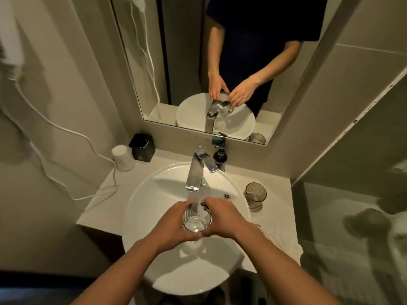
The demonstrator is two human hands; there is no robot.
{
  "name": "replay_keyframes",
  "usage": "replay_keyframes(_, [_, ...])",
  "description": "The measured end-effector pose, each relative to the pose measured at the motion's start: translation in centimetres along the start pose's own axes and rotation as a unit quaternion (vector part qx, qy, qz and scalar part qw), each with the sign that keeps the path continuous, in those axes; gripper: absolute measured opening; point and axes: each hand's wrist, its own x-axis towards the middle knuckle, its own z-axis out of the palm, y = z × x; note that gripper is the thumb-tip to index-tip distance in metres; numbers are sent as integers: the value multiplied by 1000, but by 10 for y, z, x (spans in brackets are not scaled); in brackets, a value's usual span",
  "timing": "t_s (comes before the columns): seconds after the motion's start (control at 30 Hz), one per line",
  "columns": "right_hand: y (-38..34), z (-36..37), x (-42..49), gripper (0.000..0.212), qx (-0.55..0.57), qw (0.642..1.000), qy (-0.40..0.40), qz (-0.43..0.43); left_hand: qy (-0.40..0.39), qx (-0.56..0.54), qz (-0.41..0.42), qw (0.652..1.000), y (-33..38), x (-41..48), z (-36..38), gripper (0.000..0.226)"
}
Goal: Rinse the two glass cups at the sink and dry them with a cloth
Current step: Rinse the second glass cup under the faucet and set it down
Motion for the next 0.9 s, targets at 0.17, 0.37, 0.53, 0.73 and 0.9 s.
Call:
replay_keyframes(0.17, [-2, 6, 6, 76, 27, 1000, -3, -1, 10, -20, -26, 999, -11, 5, -2, 88])
replay_keyframes(0.37, [13, -8, 7, 75, 48, 995, 78, 38, 27, -35, -50, 998, -21, 19, -1, 94])
replay_keyframes(0.53, [18, -50, 16, 61, -4, 953, 303, 7, 33, -32, -75, 996, -31, 30, 0, 94])
replay_keyframes(0.73, [16, -67, 56, 36, -183, 944, 243, -124, 47, -44, -84, 994, -32, 46, -1, 92])
replay_keyframes(0.9, [25, -70, 67, 15, -248, 921, 253, -161, 62, -65, -93, 992, -31, 52, 0, 88])
